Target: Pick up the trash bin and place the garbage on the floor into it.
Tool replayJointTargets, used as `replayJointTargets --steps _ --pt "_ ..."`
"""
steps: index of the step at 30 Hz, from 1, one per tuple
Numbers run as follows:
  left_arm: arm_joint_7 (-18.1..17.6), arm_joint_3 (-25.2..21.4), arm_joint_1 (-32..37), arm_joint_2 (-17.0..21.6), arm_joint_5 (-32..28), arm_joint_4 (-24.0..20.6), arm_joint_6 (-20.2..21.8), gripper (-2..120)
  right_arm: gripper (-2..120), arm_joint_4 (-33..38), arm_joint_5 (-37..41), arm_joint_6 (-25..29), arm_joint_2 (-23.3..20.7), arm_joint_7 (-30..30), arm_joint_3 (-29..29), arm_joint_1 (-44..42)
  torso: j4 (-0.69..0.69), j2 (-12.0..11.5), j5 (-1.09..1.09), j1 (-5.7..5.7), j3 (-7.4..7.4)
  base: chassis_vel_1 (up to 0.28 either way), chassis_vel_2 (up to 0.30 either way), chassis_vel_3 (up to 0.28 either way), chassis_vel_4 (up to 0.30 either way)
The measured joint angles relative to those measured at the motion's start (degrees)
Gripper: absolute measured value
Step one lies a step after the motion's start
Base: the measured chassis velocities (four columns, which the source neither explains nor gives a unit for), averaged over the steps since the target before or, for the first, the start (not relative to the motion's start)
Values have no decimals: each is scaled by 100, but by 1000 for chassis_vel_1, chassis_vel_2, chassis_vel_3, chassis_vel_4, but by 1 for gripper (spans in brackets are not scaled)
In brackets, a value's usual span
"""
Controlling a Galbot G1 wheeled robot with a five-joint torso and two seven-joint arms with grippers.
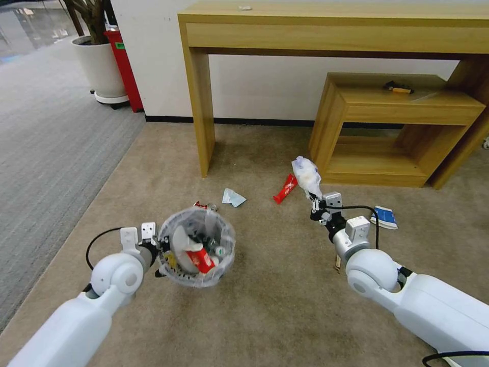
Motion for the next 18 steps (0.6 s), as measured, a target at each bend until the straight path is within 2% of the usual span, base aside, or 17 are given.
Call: replayJointTargets --steps 6,9,11,13,14,17,18 --pt "-72 -19 -44 182 -180 -87 39 0 0 179 176 -5 -5 9 -395 343 2 0 0 0 -1 0 0 0 0" --pt "-77 -7 -77 240 -212 -90 44 0 0 482 468 -34 56 91 -1031 942 0 0 -2 0 0 0 0 0 0" --pt "-77 -6 -83 240 -215 -90 44 0 0 571 555 -59 92 126 -1220 1097 2 0 -2 0 0 0 0 0 0" --pt "-77 -4 -111 231 -229 -79 46 0 0 801 785 -169 311 237 -1855 1686 1 1 -1 0 -1 0 0 0 0" --pt "-77 -4 -111 231 -229 -79 46 0 0 801 785 -169 311 237 -1855 1686 1 1 -1 0 -1 0 0 0 0" --pt "-73 -27 -100 196 -233 -67 48 0 0 900 1050 -277 740 384 -2480 2431 2 0 -2 0 0 0 0 0 0" --pt "-73 -27 -100 196 -233 -67 48 0 0 900 1050 -277 740 384 -2480 2431 2 0 -2 0 0 0 0 0 0"
